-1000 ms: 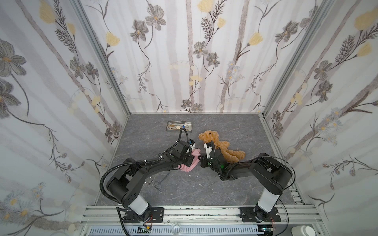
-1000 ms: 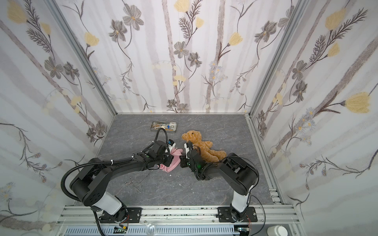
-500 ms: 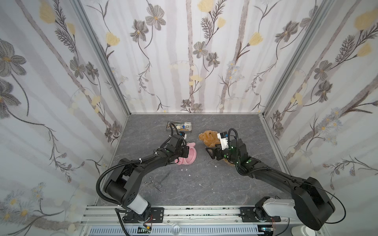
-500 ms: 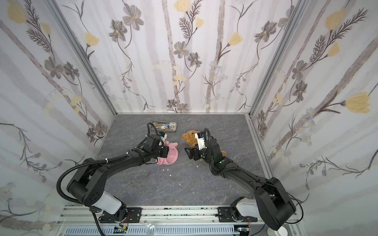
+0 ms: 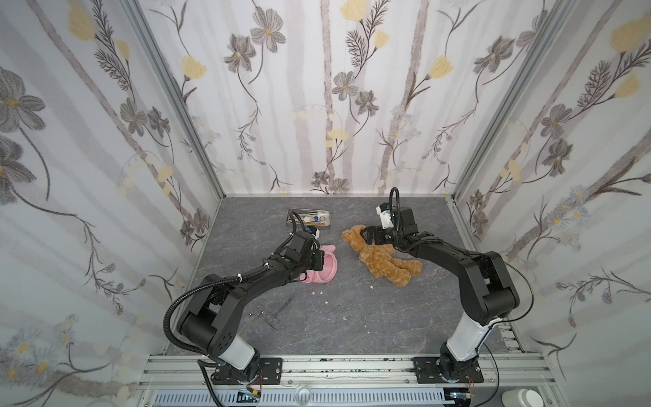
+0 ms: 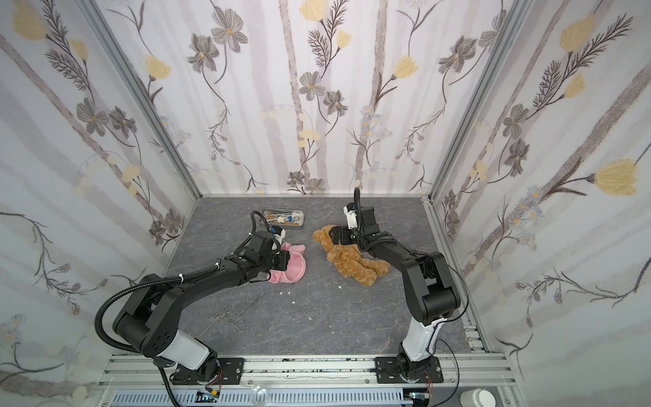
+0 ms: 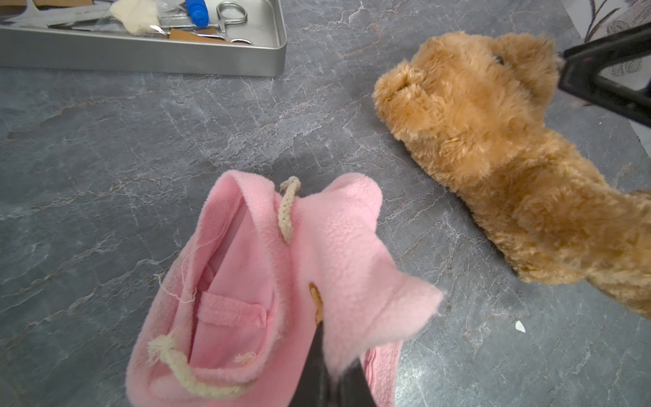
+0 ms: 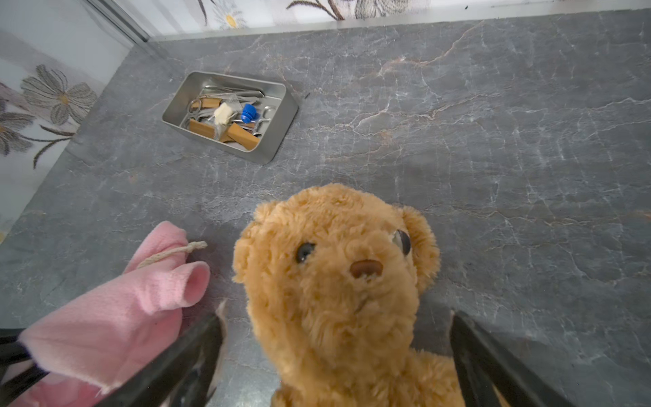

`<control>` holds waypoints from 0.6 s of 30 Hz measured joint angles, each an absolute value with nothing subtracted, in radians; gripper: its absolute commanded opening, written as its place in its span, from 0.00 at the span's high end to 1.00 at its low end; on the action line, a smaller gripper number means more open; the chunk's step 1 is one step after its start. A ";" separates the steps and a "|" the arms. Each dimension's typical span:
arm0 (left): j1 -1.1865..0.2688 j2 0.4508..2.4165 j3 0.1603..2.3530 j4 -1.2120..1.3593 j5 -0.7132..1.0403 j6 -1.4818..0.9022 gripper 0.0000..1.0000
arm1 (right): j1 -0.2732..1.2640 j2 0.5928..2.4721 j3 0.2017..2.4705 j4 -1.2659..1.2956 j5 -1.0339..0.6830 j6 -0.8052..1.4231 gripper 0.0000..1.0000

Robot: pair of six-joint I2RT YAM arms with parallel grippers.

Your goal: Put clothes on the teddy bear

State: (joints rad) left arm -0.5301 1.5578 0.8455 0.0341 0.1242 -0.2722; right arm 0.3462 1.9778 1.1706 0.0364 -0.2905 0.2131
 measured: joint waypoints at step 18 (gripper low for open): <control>-0.522 1.553 0.846 0.034 0.132 -0.277 1.00 | 0.385 2.215 1.305 0.006 -0.352 0.212 0.56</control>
State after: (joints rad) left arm -0.5220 1.5528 0.8459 0.0338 0.1322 -0.2768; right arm 0.3851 2.2147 1.3048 0.0059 -0.3515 0.2123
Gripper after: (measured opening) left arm 0.068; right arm 0.563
